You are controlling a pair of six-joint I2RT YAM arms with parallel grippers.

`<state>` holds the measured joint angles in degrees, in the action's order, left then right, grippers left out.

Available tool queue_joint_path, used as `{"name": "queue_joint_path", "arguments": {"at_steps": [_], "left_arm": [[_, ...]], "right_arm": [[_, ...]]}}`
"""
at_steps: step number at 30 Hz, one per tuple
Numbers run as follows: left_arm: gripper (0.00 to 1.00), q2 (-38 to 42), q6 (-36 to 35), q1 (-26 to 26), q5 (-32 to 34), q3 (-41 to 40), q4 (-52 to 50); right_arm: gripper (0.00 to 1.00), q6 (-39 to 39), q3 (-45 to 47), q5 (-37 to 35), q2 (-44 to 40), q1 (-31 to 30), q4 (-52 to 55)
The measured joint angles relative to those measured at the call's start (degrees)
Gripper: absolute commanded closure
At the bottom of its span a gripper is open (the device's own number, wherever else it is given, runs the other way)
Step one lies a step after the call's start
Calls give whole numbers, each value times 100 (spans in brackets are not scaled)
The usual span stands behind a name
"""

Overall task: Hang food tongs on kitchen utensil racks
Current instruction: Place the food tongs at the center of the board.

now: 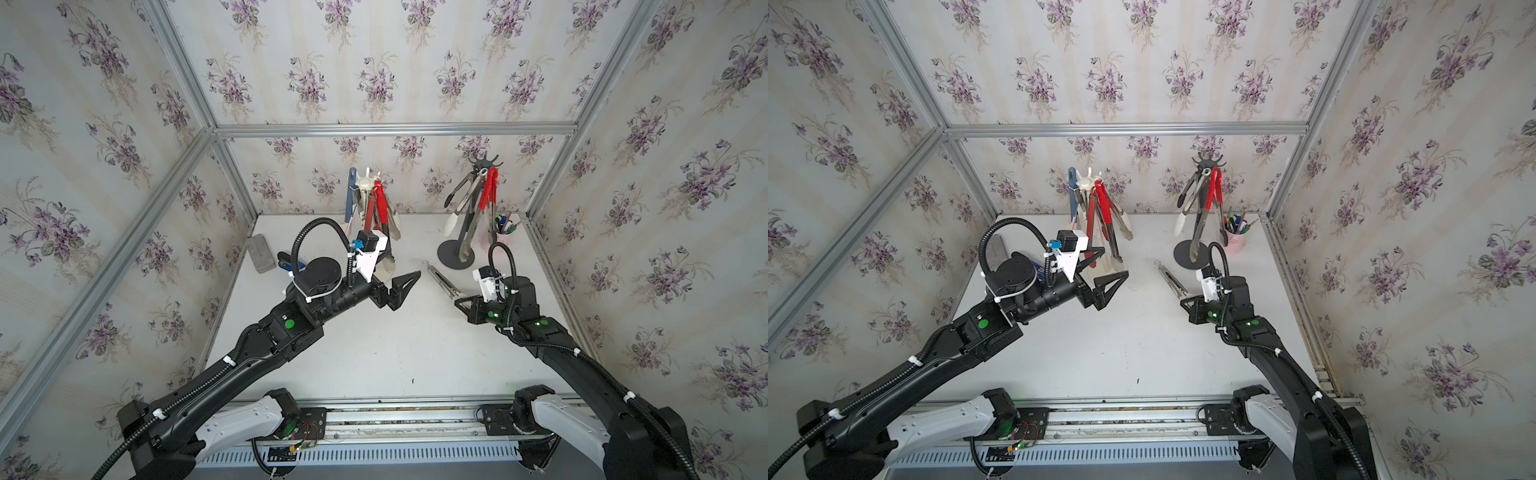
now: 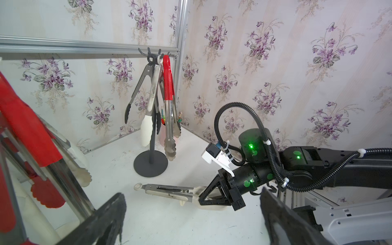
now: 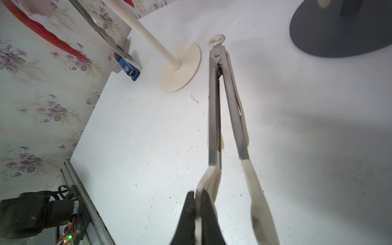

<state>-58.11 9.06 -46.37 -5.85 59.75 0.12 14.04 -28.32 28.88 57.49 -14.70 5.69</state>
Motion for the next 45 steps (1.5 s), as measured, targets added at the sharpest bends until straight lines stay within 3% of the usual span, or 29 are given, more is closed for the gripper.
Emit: {"name": "queue_joint_path", "arguments": {"at_steps": [9, 19, 28, 45], "left_arm": [[1, 61, -59, 2, 251, -144, -173], [1, 109, -85, 11, 428, -251, -219], [1, 111, -96, 11, 544, -291, -225], [1, 240, -79, 11, 776, -328, -407]], "right_arm": [[99, 83, 221, -787, 647, -256, -254], [61, 142, 59, -1215, 898, -254, -286], [58, 175, -55, -1300, 1176, -256, -245], [64, 225, -835, -1233, 2232, -396, -407]]}}
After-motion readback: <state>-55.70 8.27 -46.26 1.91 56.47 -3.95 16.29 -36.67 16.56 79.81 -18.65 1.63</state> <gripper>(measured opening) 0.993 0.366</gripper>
